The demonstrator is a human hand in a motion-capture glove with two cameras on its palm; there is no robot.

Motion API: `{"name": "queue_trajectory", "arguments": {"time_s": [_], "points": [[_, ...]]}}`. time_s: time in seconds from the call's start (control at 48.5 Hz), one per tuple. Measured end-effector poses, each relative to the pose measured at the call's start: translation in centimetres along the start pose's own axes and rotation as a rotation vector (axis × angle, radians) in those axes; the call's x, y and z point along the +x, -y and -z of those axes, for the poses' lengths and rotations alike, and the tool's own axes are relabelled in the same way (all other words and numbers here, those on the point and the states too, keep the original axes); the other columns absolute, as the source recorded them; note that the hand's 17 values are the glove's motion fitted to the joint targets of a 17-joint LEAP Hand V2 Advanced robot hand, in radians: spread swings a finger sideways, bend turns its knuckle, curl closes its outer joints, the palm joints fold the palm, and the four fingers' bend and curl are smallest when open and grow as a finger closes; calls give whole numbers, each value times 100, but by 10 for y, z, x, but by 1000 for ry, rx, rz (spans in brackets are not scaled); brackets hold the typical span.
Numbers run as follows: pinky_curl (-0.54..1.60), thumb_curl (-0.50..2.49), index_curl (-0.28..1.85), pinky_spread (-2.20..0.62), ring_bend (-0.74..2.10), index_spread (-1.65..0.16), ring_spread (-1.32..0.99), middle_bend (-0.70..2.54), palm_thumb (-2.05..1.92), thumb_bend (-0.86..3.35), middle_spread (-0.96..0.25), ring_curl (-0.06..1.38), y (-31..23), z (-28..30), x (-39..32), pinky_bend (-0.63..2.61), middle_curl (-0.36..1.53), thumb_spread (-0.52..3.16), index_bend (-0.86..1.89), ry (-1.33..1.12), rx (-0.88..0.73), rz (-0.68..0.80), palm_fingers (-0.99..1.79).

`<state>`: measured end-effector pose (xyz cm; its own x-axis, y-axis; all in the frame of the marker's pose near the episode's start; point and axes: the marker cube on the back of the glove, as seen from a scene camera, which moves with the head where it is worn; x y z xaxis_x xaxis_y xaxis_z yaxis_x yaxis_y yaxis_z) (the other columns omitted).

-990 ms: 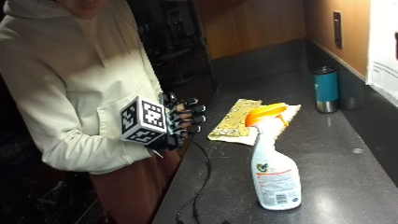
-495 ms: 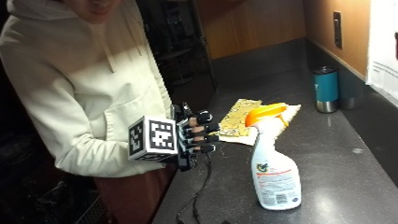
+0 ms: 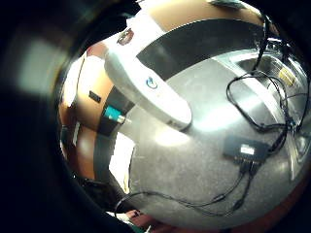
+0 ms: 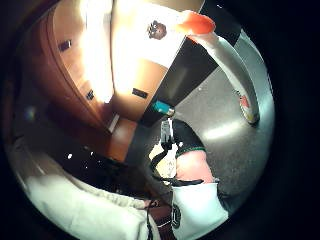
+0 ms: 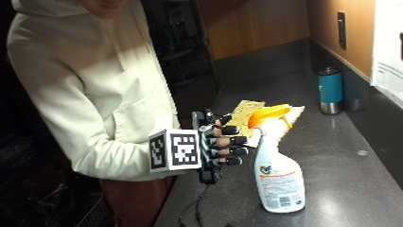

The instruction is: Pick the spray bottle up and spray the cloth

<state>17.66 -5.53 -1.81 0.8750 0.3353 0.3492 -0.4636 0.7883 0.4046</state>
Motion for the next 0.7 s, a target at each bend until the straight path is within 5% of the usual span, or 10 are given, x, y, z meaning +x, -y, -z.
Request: {"name": "queue_trajectory", "arguments": {"time_s": [0.413,0.701], "points": [[33,43,21,16,45,-27,4,27,67,-3,0,28,48,-38,15,38,33,98,13,156,93,-192,23],[31,41,27,13,50,-25,1,32,68,-3,-5,30,79,-50,19,27,36,93,20,175,138,-321,65]]}}
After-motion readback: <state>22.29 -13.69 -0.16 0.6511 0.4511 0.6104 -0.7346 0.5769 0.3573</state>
